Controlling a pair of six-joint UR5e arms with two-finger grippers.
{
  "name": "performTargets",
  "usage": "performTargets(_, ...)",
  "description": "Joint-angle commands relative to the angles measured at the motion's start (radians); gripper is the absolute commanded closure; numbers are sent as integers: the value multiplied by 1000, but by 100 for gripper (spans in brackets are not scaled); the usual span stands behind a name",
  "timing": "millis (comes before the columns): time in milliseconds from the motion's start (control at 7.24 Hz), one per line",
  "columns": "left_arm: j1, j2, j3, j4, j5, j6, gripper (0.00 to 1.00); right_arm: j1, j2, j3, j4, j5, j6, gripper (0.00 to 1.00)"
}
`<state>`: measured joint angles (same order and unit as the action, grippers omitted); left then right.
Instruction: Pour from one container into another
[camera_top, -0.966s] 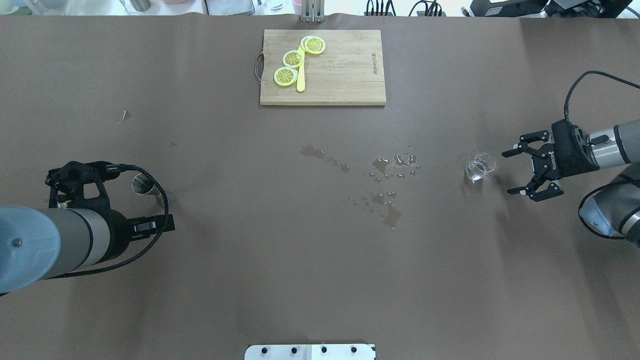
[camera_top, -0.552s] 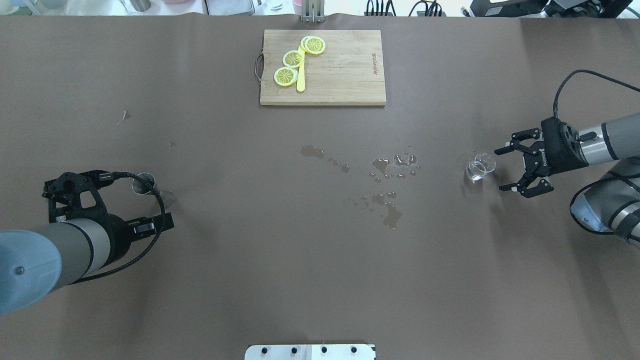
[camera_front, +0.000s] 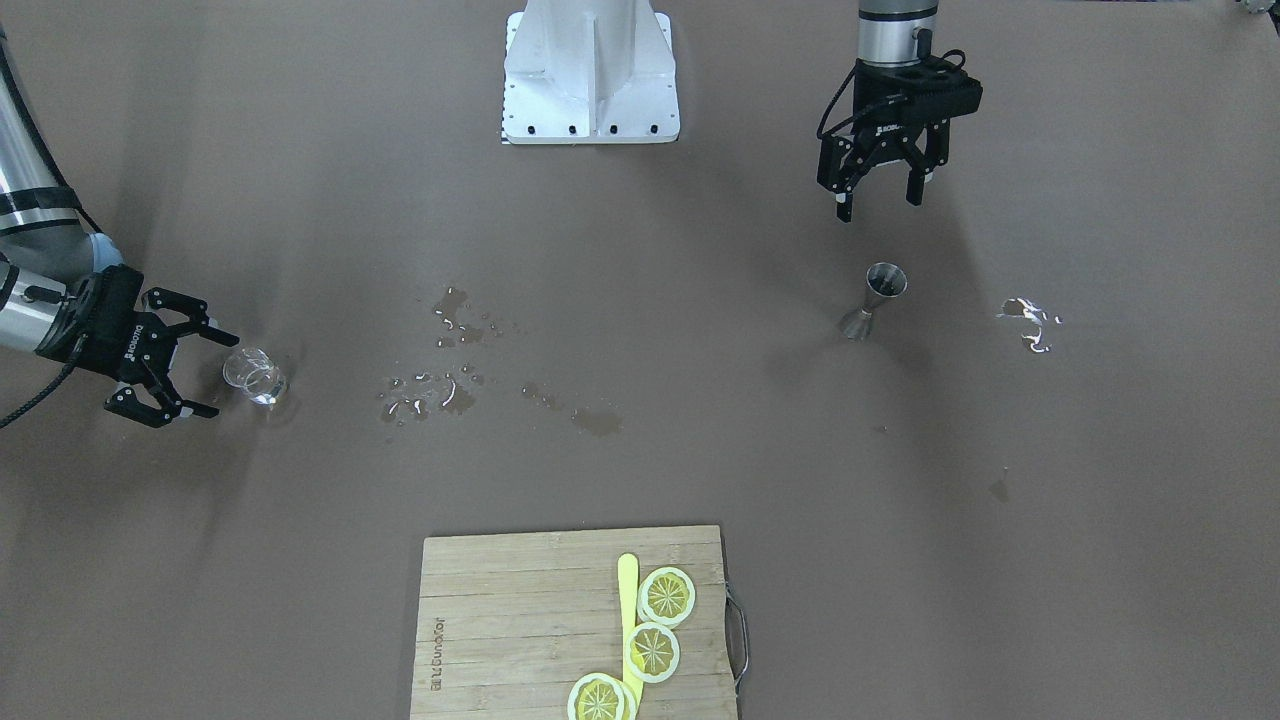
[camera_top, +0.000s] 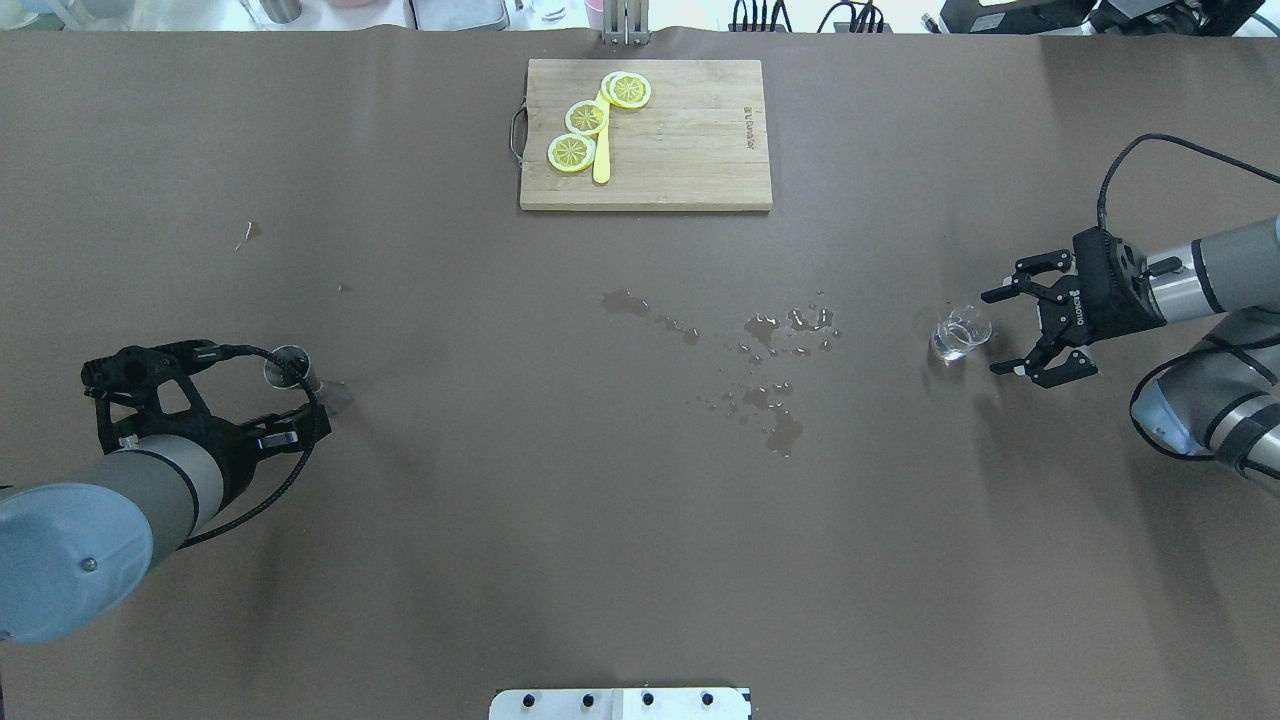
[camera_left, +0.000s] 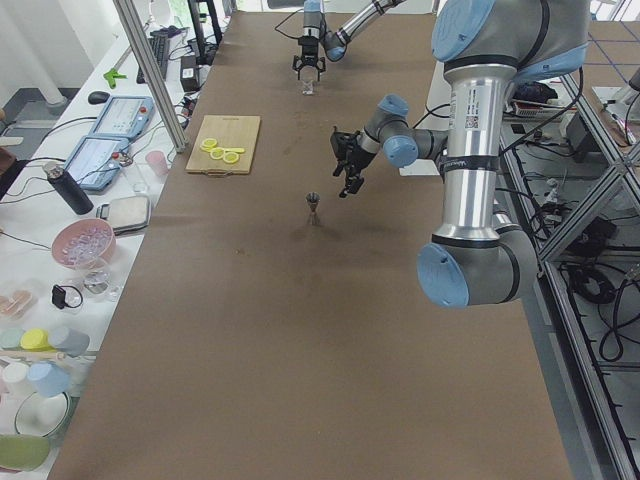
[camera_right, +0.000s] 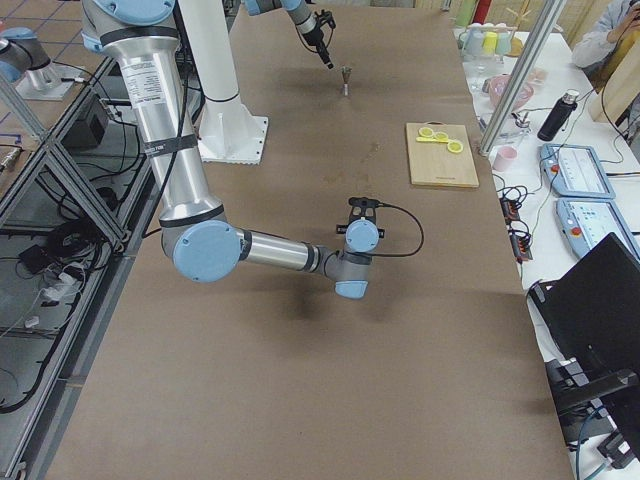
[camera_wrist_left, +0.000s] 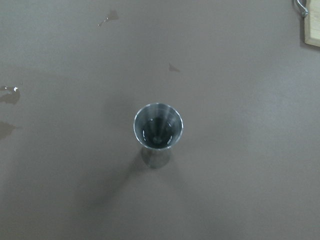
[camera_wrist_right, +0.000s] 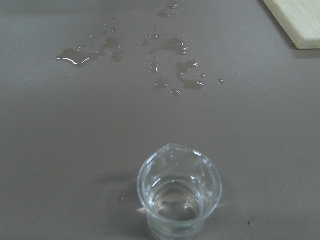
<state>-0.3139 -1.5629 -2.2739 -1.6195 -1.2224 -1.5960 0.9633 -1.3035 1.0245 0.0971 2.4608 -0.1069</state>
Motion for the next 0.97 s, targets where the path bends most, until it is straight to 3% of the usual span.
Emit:
performTargets(0, 25, 9, 37, -2, 84, -158, 1, 0, 29, -38, 55, 3, 47, 1)
performTargets(414, 130, -57, 129, 1, 260, -295, 1, -2, 38, -40, 56, -2, 47, 1)
performTargets(552, 150, -62, 149, 6, 384, -298, 2, -6, 38, -40, 58, -2, 47, 1)
performTargets(828, 165, -74, 200, 15, 513, -295, 2, -15, 39, -41, 58, -2, 47, 1)
